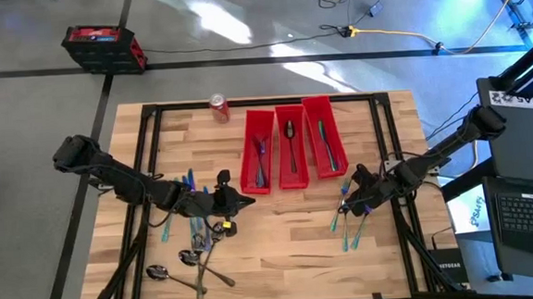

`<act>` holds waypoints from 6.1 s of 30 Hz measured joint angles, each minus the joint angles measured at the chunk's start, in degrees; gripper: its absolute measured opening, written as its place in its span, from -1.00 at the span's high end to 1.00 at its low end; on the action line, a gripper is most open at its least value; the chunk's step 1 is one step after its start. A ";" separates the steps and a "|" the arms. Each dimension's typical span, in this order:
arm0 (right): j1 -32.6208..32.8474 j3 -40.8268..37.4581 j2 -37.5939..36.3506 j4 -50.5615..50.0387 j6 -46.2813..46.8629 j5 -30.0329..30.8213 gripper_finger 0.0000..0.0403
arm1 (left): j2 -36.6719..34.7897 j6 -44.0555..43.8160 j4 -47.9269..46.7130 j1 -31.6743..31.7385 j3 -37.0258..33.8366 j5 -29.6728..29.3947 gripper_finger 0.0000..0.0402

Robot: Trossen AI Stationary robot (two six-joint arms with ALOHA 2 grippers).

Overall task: Sort silverware
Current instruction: Put the purple fork into the left red bin

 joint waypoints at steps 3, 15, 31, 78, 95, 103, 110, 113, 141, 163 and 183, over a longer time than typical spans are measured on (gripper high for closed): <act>-0.01 -0.09 0.02 1.17 -0.03 -0.09 0.09 | 0.00 -0.04 0.00 0.00 0.00 0.00 1.00; 0.00 -0.13 0.04 3.49 -0.02 -1.00 0.09 | 0.00 -0.35 -1.04 0.00 0.00 -0.02 1.00; 0.00 -0.13 0.07 3.96 0.00 0.02 0.24 | 0.00 -0.28 -1.50 0.00 0.00 -0.04 1.00; 0.00 -0.09 6.49 11.97 -3.25 -1.49 1.00 | 0.02 -0.28 -2.67 0.00 0.02 -0.06 1.00; 0.00 6.60 6.38 10.09 -5.05 -1.23 1.00 | 0.02 -0.34 -2.69 -0.01 0.02 -0.06 1.00; 0.01 10.61 6.33 10.35 -9.05 1.07 1.00 | 0.02 -8.77 -2.29 0.16 0.02 0.93 1.00; 0.00 15.25 6.29 10.87 -13.61 6.02 1.00 | 0.02 -15.59 -0.63 0.96 0.02 3.86 0.76; 0.00 17.14 6.29 11.93 -15.86 8.16 1.00 | 0.02 -16.18 0.49 0.94 0.02 4.57 0.55; -6.84 18.93 7.26 32.06 -39.56 15.43 1.00 | 26.49 -36.56 39.45 3.90 3.90 13.03 -0.25; -10.60 23.29 18.43 41.51 -51.52 9.52 1.00 | 29.97 -38.60 29.17 9.32 12.46 21.13 -0.25; -11.63 30.97 17.55 36.80 -62.85 15.63 1.00 | 29.94 -34.72 46.22 8.15 12.44 23.34 -0.19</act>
